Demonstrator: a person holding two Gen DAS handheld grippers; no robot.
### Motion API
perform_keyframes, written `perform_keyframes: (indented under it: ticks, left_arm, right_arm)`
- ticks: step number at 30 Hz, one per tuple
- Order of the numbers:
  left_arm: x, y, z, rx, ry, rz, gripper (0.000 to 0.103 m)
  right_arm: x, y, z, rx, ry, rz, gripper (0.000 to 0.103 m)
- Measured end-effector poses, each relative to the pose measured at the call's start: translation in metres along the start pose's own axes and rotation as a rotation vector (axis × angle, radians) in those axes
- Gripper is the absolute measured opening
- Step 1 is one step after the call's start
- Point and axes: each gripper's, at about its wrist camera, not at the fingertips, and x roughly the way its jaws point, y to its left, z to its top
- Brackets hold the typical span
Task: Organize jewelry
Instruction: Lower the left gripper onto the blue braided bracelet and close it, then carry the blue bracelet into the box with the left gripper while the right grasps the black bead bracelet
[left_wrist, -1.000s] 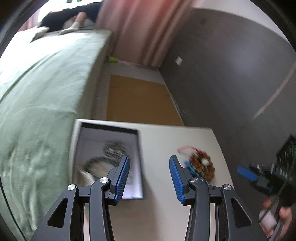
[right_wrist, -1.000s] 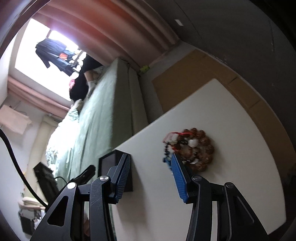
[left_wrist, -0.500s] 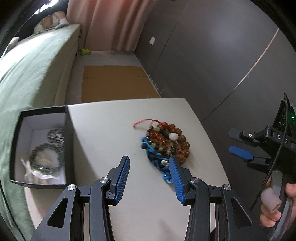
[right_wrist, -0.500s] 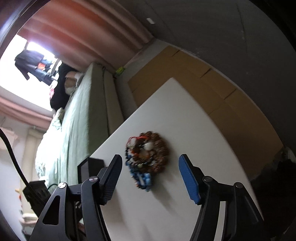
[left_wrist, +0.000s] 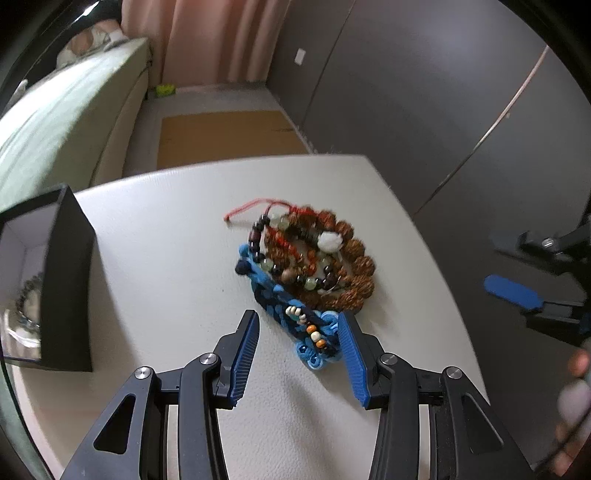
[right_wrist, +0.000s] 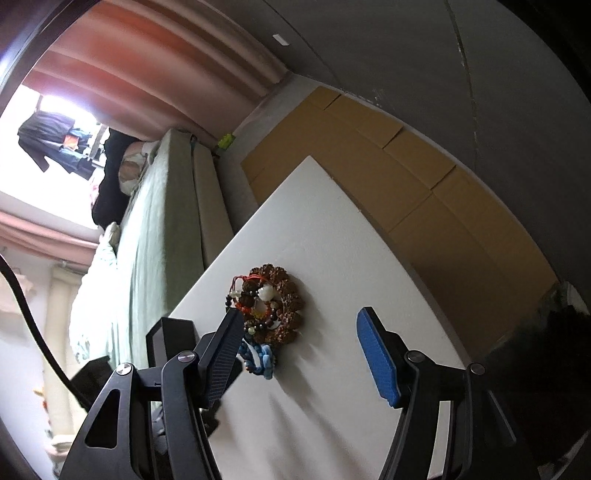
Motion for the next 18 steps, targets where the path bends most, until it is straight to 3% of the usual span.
perform_keyframes:
  ticks: [3, 5, 11, 18]
  left_arm:
    - [0.006, 0.004, -0.001, -0.023, 0.001, -0.020, 0.038]
    - [0.004, 0.008, 0.001, -0.036, -0.006, -0.015, 0.009]
    - [-0.023, 0.022, 0.002, -0.065, -0.073, -0.064, 0.009]
    - [-0.067, 0.049, 0.007, -0.107, -0.164, -0.083, 0.008]
  right_arm:
    - [0.001, 0.000, 0.000, 0.007, -0.003, -0.002, 0.064]
    - [0.002, 0.001, -0.001, 0.021, 0.009, -0.002, 0.064]
    - [-0.002, 0.019, -0.009, -0.006, -0.004, 0.055, 0.064]
    - [0.024, 0.027, -0.019, -0.024, 0.028, -0.009, 0.064]
